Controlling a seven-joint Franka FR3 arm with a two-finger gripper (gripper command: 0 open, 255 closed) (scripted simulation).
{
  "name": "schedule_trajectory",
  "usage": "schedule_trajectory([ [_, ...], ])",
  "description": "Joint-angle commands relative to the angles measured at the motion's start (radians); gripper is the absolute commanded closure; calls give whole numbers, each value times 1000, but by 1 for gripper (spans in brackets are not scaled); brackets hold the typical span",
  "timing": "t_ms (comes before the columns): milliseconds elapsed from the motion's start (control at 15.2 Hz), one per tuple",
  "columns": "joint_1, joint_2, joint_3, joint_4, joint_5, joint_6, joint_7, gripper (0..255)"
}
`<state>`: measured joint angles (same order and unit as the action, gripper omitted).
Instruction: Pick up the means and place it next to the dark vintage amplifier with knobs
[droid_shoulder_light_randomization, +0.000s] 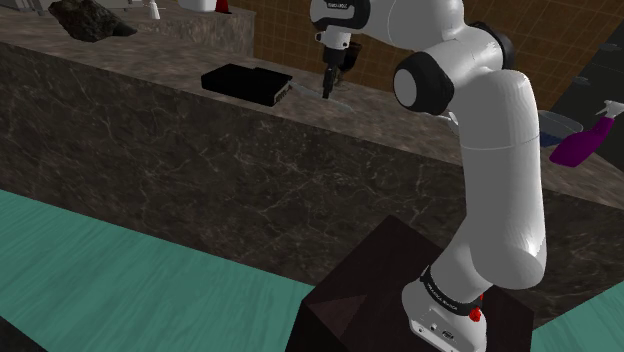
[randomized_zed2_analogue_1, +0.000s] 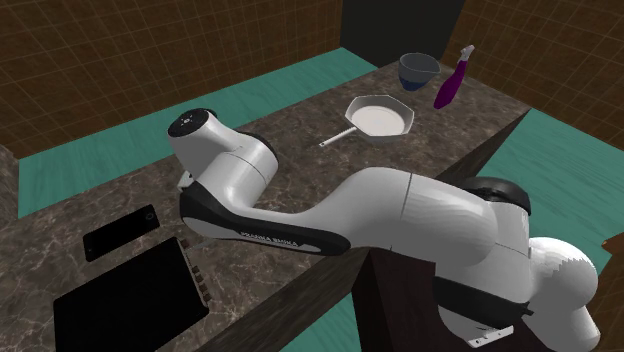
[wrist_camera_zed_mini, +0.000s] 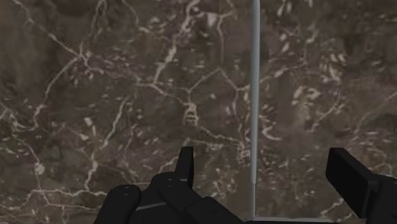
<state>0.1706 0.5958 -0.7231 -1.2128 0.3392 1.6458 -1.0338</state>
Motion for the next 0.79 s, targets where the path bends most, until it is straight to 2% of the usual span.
schedule_trajectory([
  [0,-12,5,1,44,2,-37,3,0],
  [198,-62,35,9,199,15,-153,14,0],
  [726,-62,35,9,199,15,-153,14,0],
])
